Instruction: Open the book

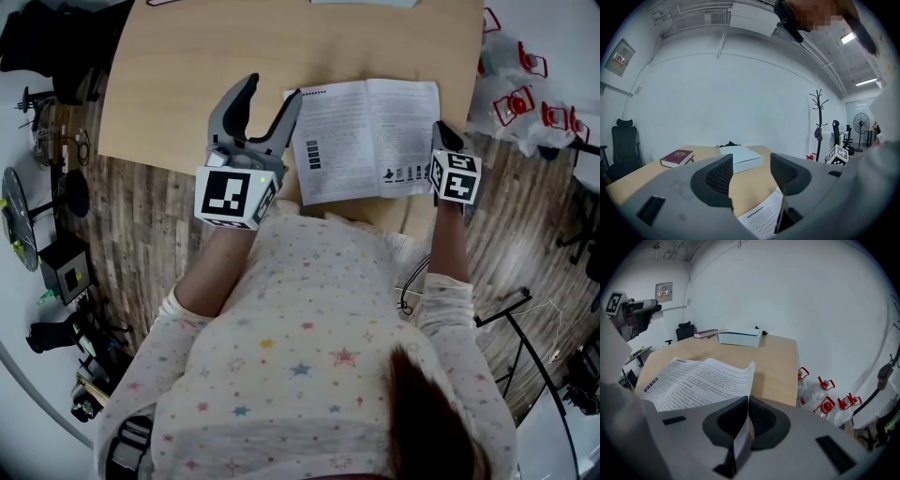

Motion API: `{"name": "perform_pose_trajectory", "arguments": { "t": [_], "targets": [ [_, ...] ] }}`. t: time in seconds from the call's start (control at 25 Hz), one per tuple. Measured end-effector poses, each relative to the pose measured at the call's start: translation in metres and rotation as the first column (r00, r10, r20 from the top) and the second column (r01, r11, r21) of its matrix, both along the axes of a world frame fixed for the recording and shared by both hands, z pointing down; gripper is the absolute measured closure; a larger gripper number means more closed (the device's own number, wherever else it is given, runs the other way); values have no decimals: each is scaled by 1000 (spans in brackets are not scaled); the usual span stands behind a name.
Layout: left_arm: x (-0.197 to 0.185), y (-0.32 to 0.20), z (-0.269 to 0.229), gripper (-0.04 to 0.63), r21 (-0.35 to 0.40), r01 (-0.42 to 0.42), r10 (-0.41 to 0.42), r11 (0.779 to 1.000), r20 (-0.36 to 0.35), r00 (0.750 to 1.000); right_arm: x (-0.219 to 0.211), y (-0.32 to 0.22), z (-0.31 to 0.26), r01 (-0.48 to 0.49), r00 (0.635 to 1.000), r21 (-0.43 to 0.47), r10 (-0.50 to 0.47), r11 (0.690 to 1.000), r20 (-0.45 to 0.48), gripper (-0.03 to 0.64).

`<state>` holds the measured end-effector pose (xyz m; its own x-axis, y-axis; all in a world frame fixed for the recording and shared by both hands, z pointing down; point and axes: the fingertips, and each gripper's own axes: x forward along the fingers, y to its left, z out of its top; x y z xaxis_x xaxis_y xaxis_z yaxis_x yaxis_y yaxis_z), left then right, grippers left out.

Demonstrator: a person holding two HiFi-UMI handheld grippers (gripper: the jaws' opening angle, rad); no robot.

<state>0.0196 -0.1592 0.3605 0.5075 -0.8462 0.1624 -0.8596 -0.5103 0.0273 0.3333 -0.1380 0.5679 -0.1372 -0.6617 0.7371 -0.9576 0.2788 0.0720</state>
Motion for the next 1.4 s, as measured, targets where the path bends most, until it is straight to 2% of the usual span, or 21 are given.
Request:
{"name": "perform_pose_trajectory", "arguments": {
  "t": [0.32, 0.96, 1.4],
  "targets": [
    [1, 2, 4, 359, -9, 0, 0, 1000, 8, 1000, 2, -1, 9, 2, 1000, -12, -2, 1000, -14, 597],
    [3, -1, 2, 359, -4, -6, 6, 1000, 11, 1000, 8, 0, 18, -3, 997, -44, 0, 999, -79, 529],
    [5, -1, 0, 359, 3, -14, 14, 1000, 8, 1000, 19, 4, 7, -64, 996, -12, 63, 998, -61, 520]
  ]
}}
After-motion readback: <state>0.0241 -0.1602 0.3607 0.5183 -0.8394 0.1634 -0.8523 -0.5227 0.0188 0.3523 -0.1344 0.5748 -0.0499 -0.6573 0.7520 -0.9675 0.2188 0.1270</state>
